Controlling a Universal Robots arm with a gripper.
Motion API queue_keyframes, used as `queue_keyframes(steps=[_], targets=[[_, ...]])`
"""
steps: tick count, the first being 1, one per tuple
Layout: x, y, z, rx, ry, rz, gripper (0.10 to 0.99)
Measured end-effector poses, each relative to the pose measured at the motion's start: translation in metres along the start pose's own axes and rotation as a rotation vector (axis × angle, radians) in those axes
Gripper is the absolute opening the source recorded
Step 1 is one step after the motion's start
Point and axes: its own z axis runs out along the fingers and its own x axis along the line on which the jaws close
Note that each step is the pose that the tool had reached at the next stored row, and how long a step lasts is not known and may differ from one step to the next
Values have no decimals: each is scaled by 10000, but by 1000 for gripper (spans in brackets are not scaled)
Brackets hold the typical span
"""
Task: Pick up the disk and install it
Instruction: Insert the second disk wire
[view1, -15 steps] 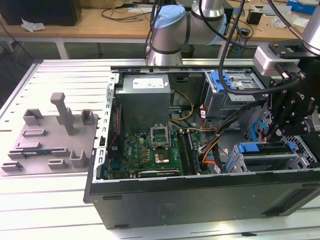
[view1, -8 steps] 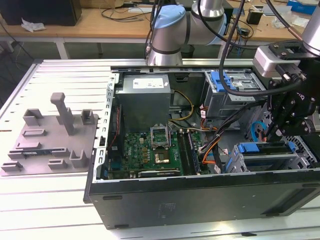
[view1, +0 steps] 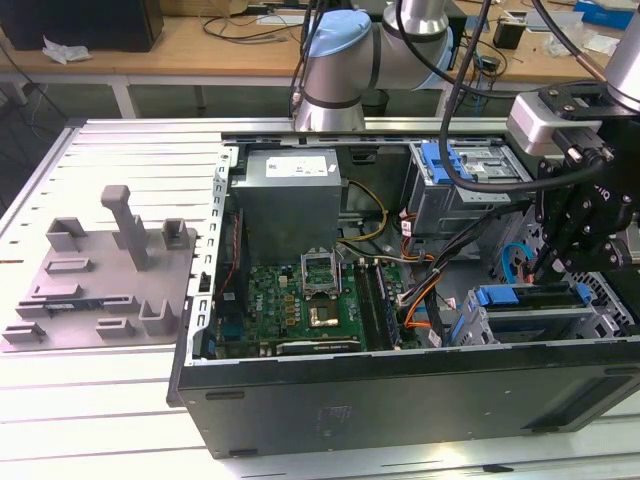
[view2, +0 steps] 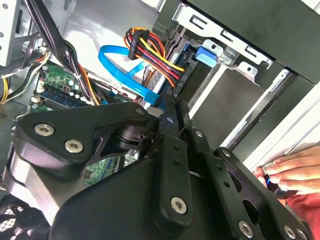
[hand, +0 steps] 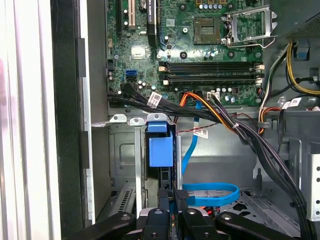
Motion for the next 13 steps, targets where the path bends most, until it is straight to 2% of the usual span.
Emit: queue_keyframes(steps=[13], targets=[[-1,1,38,0,0,0,161]])
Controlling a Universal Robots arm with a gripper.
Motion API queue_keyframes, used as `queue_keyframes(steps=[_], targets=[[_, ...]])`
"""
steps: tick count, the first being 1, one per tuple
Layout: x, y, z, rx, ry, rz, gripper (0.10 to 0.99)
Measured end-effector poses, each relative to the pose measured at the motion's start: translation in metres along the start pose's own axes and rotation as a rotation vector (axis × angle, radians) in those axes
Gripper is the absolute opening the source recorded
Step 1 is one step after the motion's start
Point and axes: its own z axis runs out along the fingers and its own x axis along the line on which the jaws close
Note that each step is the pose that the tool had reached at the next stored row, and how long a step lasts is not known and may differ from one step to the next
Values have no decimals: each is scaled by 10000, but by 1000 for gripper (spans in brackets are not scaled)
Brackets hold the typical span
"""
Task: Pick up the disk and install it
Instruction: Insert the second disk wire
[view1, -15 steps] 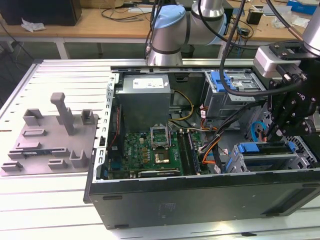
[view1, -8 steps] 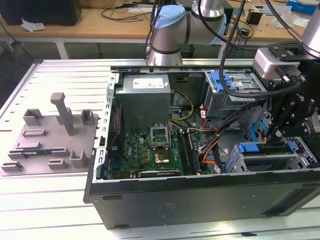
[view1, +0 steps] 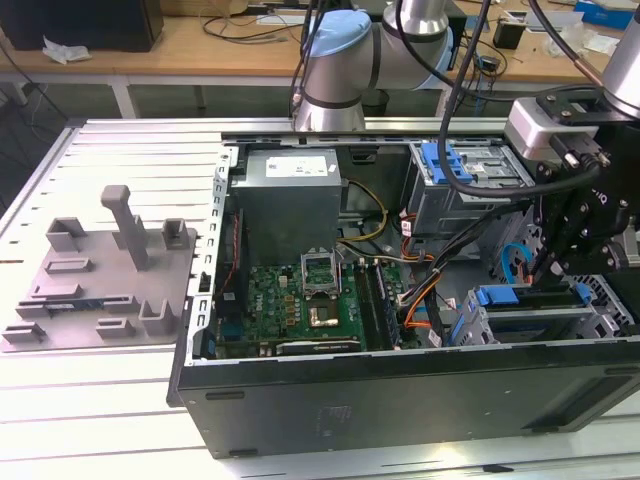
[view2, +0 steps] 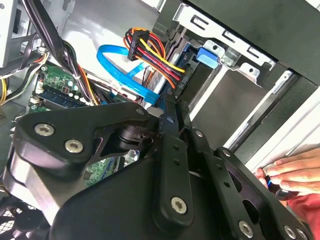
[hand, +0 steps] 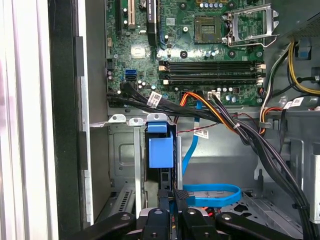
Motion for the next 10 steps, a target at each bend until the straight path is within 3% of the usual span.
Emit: queue_keyframes(steps=[10], targets=[[0,-11,9,-1,-1,1,161]])
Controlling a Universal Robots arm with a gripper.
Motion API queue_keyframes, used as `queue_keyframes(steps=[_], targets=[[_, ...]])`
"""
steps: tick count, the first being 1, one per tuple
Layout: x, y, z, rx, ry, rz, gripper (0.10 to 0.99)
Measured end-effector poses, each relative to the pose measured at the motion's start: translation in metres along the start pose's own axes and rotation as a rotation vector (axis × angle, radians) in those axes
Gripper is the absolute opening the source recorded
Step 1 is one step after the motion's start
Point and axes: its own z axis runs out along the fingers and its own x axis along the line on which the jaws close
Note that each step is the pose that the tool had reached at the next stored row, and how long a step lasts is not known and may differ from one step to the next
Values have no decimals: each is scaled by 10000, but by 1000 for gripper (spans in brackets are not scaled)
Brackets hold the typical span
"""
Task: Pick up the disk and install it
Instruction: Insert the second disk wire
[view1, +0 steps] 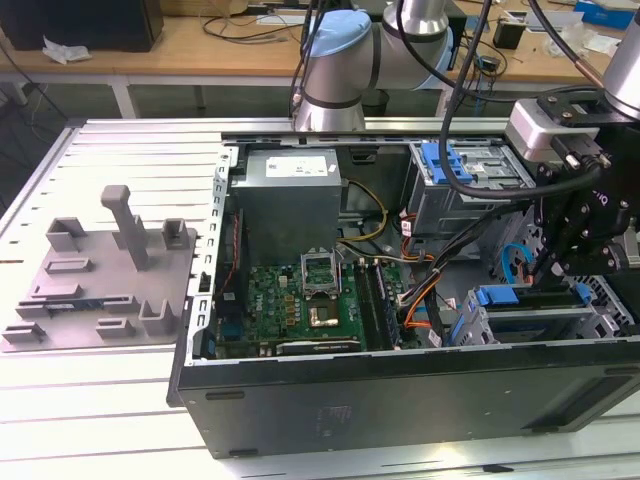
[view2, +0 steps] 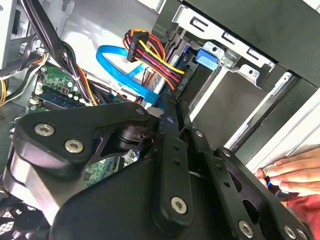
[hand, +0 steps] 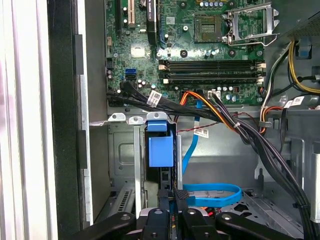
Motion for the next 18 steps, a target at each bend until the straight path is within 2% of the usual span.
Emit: queue_keyframes(steps=[18], targets=[[-1,1,40,1,1,0,161]])
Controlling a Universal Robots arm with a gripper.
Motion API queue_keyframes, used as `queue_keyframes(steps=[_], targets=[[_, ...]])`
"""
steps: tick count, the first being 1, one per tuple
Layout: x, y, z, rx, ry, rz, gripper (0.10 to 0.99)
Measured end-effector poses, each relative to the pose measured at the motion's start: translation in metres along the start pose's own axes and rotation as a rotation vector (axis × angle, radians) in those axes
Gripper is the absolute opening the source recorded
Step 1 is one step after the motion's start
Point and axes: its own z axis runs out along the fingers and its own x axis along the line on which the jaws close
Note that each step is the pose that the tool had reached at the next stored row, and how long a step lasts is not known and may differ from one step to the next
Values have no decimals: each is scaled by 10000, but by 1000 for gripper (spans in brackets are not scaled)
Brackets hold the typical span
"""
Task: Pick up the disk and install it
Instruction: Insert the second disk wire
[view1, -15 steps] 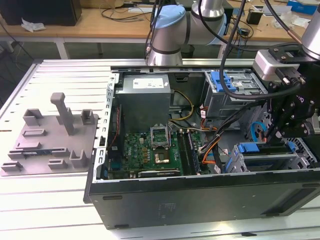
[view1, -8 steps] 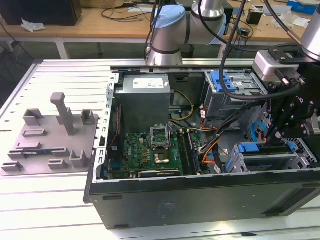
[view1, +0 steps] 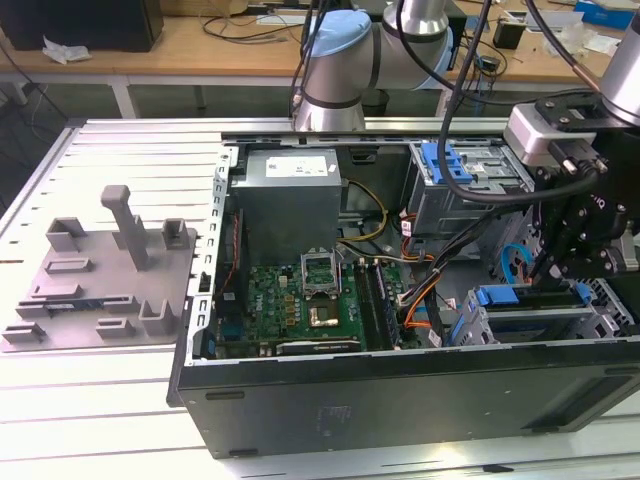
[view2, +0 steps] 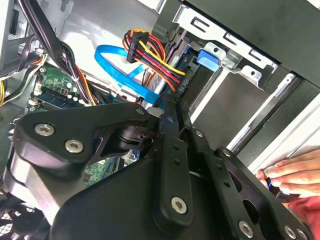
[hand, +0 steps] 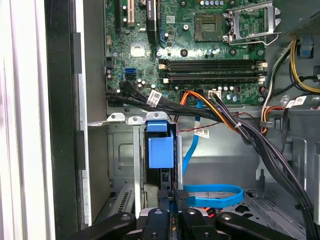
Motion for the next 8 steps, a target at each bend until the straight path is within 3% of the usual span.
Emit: queue_keyframes(steps=[8], targets=[[0,1,27,0,0,0,161]])
